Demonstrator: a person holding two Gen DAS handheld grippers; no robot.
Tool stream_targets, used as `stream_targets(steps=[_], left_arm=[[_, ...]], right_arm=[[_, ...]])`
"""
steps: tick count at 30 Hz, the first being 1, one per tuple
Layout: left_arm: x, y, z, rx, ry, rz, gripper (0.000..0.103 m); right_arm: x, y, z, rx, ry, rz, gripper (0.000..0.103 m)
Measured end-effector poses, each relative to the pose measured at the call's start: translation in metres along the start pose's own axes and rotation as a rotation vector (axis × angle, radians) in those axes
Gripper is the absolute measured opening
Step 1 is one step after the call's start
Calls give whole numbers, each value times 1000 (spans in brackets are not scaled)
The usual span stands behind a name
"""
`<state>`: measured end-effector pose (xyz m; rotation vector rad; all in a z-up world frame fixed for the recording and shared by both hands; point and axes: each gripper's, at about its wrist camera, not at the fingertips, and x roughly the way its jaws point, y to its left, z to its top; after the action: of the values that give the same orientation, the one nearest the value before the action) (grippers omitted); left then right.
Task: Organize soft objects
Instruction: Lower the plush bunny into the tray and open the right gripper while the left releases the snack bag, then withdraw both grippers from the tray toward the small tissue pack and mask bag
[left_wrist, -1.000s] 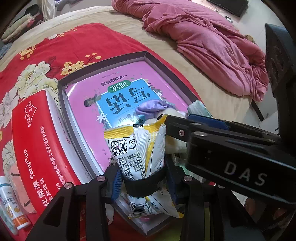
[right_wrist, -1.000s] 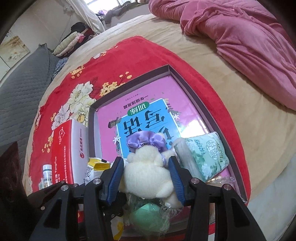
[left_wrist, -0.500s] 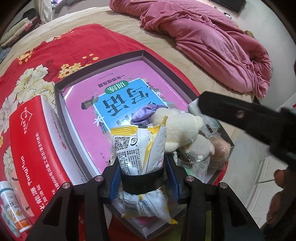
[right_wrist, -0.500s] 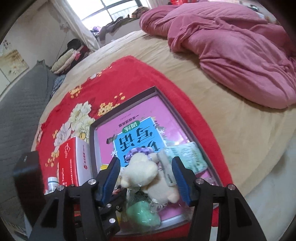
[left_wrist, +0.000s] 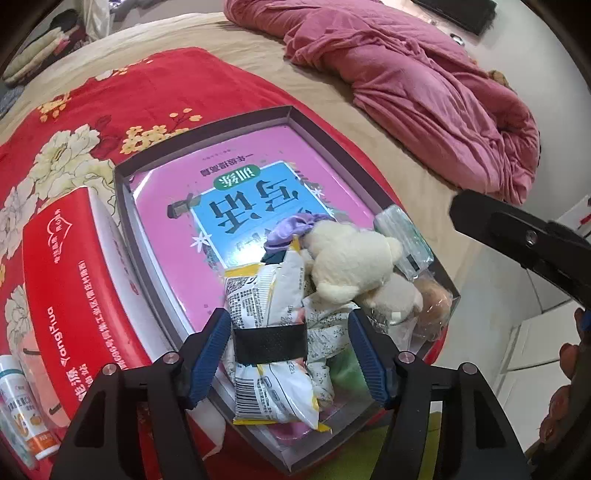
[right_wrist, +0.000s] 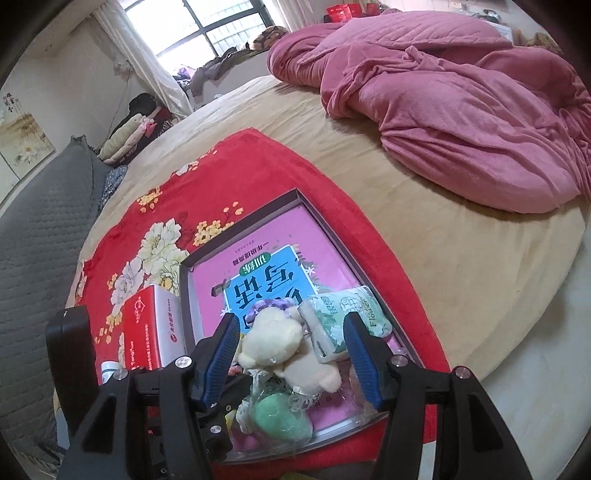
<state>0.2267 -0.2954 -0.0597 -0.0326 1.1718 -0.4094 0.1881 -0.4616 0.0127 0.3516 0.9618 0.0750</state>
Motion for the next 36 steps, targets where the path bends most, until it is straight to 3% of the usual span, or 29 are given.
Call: stream_targets(steps=[12,23,36], left_arm=[[-26,-2,-1,10,-42,-24,75],[-79,9,-13,18,-118,-5,77],[-151,63,-50,-75,-203,47,78]], right_arm=[[-25,8,2,-30,-61,-13,65],[-57,32,-2,-72,-127,-26,70],[-84,95,-19,-169,-165,-5,72]])
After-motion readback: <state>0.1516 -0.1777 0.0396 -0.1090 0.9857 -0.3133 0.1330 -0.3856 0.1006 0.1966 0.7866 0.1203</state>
